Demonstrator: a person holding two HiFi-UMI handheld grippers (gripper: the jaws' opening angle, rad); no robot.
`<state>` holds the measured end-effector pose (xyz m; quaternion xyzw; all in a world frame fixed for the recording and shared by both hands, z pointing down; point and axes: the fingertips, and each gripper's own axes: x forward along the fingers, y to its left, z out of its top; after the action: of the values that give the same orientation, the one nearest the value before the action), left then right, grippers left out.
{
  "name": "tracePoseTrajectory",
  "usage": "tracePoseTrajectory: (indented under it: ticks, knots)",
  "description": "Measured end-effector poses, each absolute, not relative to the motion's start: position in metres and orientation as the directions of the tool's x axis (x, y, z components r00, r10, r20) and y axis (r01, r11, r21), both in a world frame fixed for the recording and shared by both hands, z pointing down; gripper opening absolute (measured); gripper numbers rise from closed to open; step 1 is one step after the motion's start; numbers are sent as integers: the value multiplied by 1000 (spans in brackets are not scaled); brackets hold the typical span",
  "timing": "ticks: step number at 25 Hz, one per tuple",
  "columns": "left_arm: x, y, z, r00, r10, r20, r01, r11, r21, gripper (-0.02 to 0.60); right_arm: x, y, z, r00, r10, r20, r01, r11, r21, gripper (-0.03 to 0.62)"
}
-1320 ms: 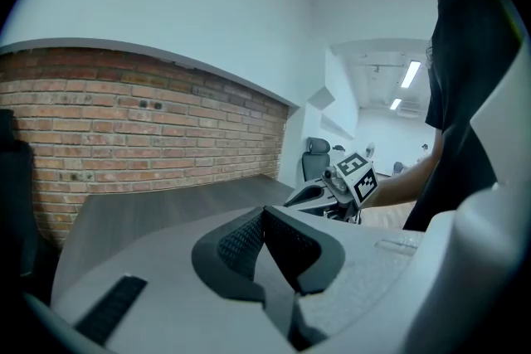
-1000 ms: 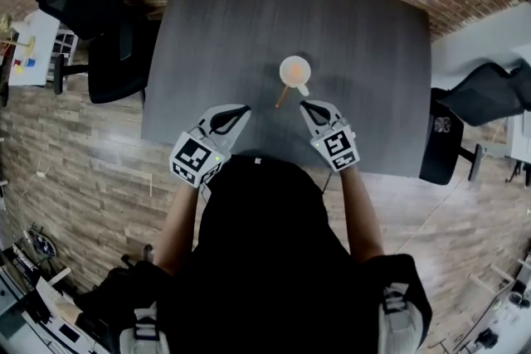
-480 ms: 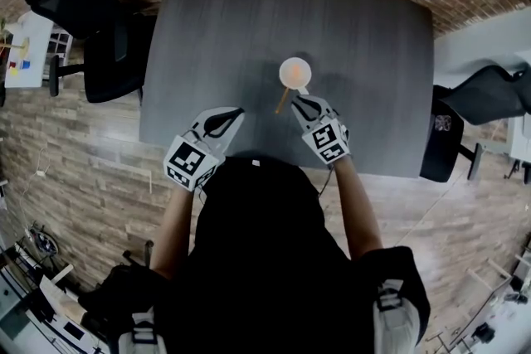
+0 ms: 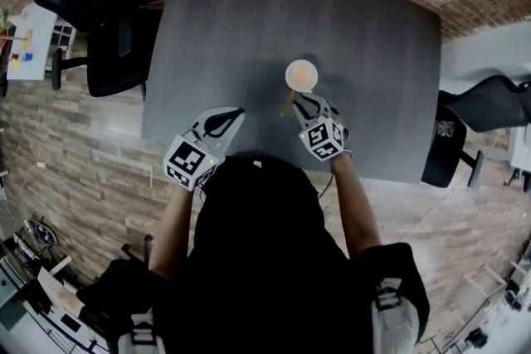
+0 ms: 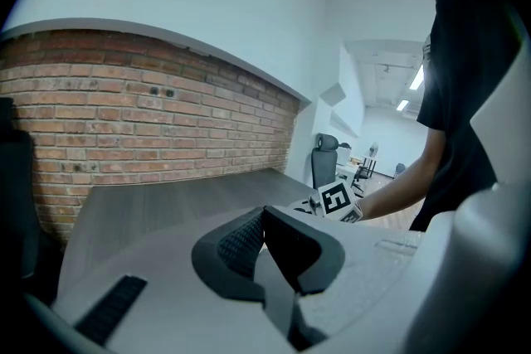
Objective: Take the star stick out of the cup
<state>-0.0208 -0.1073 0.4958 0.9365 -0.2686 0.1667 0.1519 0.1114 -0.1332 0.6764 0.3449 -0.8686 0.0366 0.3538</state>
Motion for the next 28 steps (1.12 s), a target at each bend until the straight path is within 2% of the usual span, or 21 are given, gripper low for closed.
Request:
tracePoseTrajectory:
  ticks: [6, 14, 19, 28]
  knots:
    - [-24, -113, 497, 793, -456, 404, -559, -807, 189, 0, 109, -136, 691, -464, -592, 659, -577, 766, 282, 114]
    - [-25, -114, 499, 789, -455, 413, -564, -804, 192, 0, 97, -144, 694, -433, -656, 618, -546, 737, 398, 110]
    - [-30, -114, 499, 788, -460, 409, -566, -803, 187, 0, 90, -148, 690, -450, -658, 603, -549, 737, 394, 33]
    - [-32, -113, 499, 790, -458, 408, -565, -803, 192, 0, 92, -159, 671, -459, -697, 551, -617, 696, 367, 18]
